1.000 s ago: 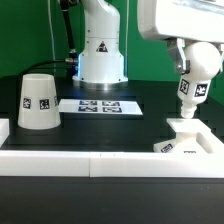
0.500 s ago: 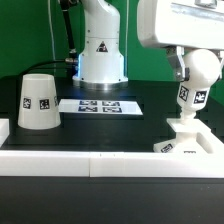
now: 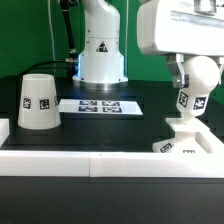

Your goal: Assemble lamp

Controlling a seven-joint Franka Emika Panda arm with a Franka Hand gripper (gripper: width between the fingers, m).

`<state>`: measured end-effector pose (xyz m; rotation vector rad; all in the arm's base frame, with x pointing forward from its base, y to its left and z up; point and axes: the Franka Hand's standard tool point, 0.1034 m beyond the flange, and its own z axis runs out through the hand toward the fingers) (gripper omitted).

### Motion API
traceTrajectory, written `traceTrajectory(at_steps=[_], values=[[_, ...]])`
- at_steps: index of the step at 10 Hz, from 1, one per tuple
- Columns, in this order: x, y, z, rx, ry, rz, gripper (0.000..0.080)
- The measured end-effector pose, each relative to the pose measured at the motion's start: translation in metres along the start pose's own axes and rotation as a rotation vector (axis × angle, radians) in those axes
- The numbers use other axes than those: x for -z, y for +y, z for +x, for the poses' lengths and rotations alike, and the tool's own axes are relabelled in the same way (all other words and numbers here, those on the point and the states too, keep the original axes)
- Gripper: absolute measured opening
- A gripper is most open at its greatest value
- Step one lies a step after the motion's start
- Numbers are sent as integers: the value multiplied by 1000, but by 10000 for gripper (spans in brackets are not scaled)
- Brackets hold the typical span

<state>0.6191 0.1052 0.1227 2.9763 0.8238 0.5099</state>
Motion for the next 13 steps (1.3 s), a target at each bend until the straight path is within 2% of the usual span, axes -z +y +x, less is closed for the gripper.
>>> traceTrajectory(at_steps=[5,8,9,12,13], values=[[-3,-7,-11,1,93,-27,577],[-2,-8,-11,1,104,-31,578],[-2,-8,-11,1,104,-31,680],[-2,-8,-11,-3,103,-30,698],[0,-13,-11,-13,95,-25,698]])
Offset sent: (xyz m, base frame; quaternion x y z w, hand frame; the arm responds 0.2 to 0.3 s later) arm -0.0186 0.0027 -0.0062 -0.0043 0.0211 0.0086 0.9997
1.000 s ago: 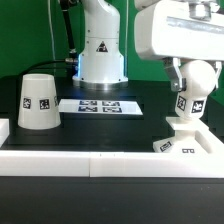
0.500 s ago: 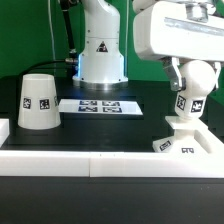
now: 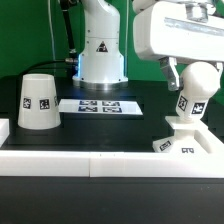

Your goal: Assemble lamp

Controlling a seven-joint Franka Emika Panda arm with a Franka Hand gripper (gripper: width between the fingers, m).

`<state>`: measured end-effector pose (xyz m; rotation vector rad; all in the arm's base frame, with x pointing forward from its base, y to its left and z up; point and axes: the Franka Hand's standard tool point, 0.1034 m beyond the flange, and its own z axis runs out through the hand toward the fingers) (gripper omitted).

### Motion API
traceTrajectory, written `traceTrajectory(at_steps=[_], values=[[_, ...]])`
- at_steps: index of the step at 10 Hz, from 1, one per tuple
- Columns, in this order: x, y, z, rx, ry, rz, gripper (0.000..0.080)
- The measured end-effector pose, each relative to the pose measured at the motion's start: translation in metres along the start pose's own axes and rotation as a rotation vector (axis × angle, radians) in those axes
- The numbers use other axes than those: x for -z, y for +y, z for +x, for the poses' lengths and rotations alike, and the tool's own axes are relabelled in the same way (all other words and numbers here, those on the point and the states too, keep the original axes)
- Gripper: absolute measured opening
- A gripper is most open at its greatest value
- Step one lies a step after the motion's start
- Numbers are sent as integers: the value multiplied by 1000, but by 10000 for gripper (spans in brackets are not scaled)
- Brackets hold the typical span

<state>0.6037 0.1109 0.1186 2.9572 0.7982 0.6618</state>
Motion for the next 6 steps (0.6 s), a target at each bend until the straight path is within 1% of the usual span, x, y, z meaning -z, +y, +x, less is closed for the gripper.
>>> traceTrajectory(at_steps=[1,4,6], values=[[6,-2,2,0,-9,3,698],[27,2,11,3,-19,-1,698],[24,0,9,5,-32,4,698]])
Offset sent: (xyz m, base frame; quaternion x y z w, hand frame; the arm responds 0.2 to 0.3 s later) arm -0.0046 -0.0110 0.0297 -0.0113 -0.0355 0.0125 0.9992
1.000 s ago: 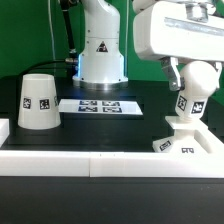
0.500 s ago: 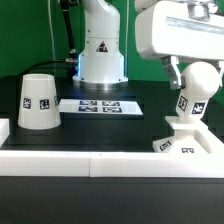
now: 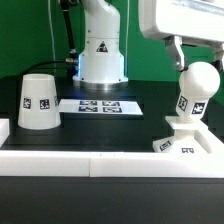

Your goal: Assemble lamp

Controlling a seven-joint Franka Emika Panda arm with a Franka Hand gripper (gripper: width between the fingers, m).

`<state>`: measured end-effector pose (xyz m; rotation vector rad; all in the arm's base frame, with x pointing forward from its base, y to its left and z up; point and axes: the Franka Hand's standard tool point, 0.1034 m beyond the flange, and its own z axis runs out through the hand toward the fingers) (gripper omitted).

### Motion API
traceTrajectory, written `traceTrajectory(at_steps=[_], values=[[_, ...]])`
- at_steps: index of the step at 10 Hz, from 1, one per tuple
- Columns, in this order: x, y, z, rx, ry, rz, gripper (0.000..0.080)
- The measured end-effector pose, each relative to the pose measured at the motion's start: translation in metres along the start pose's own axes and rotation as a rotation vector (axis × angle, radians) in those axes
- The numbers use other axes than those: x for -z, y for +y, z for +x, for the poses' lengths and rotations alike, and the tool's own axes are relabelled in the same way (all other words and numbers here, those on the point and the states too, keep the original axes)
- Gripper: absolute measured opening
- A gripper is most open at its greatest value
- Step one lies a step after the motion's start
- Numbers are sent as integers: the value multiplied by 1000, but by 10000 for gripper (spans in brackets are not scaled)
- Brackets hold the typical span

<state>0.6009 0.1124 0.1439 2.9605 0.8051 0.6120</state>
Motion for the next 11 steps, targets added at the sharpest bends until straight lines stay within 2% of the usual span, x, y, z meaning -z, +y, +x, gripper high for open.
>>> traceTrajectory(at_steps=[3,6,9,10,11], values=[[-5,0,-6,4,-26,7,698],[-10,2,-7,5,-206,62,698],[-12,-3,-12,24,-455,132,698],[-14,-1,-6,31,-484,146,698],[-18,5,0,32,-473,144,698]])
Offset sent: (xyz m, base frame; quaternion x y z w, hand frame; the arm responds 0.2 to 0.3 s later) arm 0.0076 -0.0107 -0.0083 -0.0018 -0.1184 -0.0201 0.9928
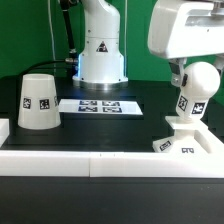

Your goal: Assemble lamp

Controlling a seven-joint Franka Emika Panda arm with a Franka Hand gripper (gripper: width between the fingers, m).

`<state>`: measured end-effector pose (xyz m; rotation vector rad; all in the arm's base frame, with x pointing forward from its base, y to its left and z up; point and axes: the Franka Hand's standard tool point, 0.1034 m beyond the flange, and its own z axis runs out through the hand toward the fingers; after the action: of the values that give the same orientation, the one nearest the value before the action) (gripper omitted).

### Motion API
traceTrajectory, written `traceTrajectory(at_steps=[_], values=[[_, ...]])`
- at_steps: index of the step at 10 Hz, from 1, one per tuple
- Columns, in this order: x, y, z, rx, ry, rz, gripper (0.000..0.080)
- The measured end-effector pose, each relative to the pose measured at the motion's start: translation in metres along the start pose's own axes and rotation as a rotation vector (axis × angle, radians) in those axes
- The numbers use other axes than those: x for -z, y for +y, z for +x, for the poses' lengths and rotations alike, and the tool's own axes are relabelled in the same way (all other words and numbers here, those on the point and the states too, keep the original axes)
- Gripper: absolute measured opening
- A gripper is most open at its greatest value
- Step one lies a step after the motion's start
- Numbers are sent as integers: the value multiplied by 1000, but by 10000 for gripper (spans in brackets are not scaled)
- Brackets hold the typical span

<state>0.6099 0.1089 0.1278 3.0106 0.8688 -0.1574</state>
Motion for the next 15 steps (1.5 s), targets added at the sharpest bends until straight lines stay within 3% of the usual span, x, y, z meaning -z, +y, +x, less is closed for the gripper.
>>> traceTrajectory(at_steps=[5,6,9,11,15], values=[[2,10,8,13,26,-7,698],[2,13,8,26,31,-9,578],[2,12,8,5,31,-8,575],[2,13,8,-107,36,-5,575],[4,12,1,-430,174,-3,577]])
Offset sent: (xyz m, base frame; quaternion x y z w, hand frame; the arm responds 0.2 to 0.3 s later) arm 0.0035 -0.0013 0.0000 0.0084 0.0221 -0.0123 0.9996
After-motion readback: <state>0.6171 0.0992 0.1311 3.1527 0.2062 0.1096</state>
